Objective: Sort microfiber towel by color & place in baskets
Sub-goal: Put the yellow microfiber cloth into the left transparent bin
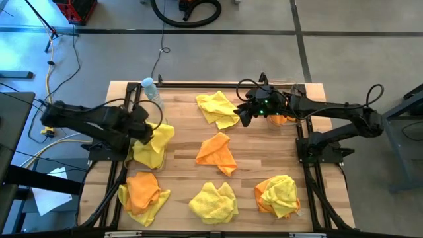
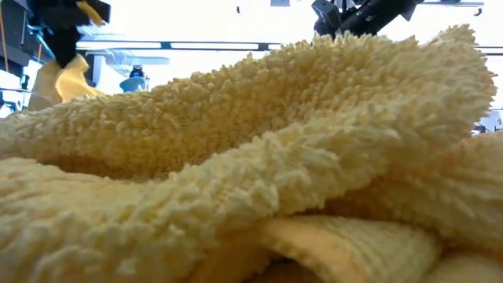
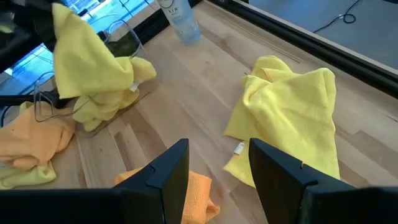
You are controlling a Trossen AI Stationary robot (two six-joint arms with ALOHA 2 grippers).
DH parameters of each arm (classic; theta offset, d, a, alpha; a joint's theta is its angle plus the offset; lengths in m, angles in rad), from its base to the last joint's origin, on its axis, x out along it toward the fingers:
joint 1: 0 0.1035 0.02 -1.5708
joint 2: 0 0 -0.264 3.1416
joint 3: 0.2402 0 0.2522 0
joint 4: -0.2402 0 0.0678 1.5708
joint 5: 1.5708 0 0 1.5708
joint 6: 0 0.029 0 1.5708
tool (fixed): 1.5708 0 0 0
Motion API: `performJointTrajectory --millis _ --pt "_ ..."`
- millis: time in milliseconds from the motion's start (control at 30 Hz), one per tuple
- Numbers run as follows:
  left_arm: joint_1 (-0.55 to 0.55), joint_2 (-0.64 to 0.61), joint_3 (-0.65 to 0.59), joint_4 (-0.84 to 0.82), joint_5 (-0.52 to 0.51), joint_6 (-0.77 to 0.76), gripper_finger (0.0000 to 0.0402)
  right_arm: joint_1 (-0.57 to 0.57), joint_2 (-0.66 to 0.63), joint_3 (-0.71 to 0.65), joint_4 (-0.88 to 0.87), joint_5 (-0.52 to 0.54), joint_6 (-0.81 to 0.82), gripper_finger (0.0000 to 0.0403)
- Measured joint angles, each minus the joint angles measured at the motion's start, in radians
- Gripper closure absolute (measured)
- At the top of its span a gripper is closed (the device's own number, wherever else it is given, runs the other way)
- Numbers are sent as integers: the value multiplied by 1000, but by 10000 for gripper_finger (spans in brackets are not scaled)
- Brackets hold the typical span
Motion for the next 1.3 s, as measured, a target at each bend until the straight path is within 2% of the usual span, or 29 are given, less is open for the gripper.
performJointTrajectory --millis 100,200,333,467,567,700,833,900,967,1033,1100,1300 --pt "83 -16 1 -6 -74 -60 401 0 0 0 0 0 0 240" --pt "171 -50 1 -7 -103 -111 401 0 0 0 0 0 0 240" --pt "270 -112 1 -7 -82 -83 401 0 0 0 0 0 0 240" --pt "340 -186 1 -7 -5 12 401 0 0 0 -1 0 2 240" --pt "366 -234 1 -7 138 220 401 0 0 0 -1 0 2 240" --pt "358 -250 2 -6 445 455 401 0 0 0 -1 0 1 240" --pt "328 -204 -2 -2 709 464 401 0 0 0 -1 0 0 240" --pt "311 -161 -2 -5 805 451 401 0 0 0 -1 0 0 240" --pt "297 -112 -2 -5 857 387 401 0 0 0 -1 0 -3 240" --pt "291 -59 -2 -5 828 364 401 0 0 0 -1 0 -8 240" --pt "295 -13 -2 -5 738 375 401 0 0 0 -2 0 -8 240" --pt "345 121 -1 -6 375 277 401 0 0 0 -2 0 -8 240"
